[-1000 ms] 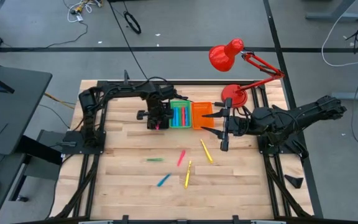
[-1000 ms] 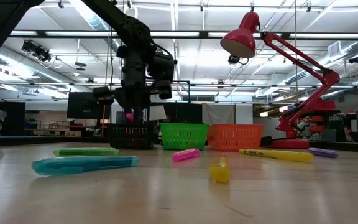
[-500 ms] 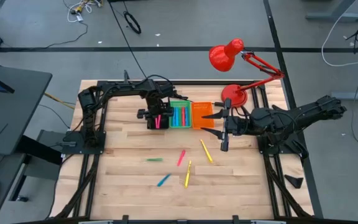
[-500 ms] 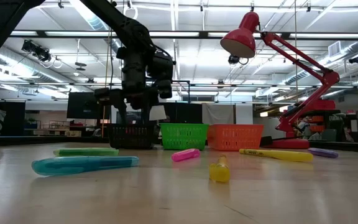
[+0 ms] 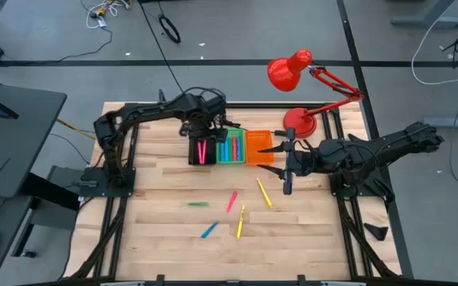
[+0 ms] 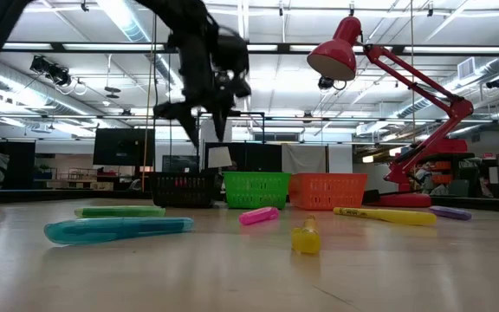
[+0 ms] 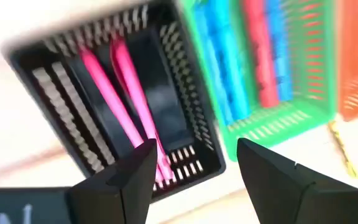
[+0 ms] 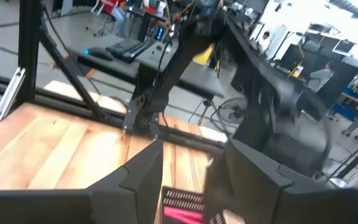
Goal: Pick & Place Markers
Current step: Put the top large yellow pen into the black bin
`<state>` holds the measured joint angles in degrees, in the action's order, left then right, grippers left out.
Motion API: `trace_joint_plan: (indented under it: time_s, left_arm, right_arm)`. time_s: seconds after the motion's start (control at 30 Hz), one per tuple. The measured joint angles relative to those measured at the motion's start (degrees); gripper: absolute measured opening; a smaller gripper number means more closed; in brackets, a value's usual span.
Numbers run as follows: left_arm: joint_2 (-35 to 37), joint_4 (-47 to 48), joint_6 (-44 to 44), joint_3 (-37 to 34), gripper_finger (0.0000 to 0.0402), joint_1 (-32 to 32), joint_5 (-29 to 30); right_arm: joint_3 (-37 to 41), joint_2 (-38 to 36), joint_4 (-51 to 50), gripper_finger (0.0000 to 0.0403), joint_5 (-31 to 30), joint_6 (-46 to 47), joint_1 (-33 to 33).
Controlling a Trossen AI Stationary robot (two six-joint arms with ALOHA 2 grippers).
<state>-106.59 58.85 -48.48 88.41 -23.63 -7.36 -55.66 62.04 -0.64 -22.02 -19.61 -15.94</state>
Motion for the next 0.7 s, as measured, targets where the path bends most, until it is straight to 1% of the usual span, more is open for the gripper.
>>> trace_joint_plan:
  time_s: [0.07,0.13,0.27,0.43,0.5,0.63,0.7]
  left_arm:
    - [2.61,-0.44,3.33,0.10,0.0225,1.21,5.10]
    - [4.89,-0.40,8.32,0.08,0.0225,2.56,8.94]
    - [9.03,-1.24,19.77,0.08,0.0224,5.56,12.95]
    - [12.01,-5.22,34.43,0.08,0.0224,10.74,12.84]
    - [12.87,-7.41,38.78,0.08,0.0224,13.07,12.11]
    - [13.62,-11.49,43.48,0.01,0.0224,17.85,10.08]
    - [14.50,-16.09,44.45,-1.54,0.0224,20.19,9.30]
  right_arm:
    - [0.00,0.00,-1.29,0.0181,0.01,1.37,0.01]
    - [0.00,0.00,-1.95,0.0181,0.01,3.03,0.00]
    - [0.00,0.00,-2.16,0.0181,0.00,4.13,-0.01]
    - [0.00,0.00,-2.06,0.0181,0.04,4.13,-0.01]
    - [0.00,0.00,-2.02,0.0181,0.17,4.21,-0.01]
    - [0.00,0.00,-1.92,0.0181,0.62,8.07,-0.01]
    - [0.00,0.00,-1.72,0.0181,0.72,10.97,-0.01]
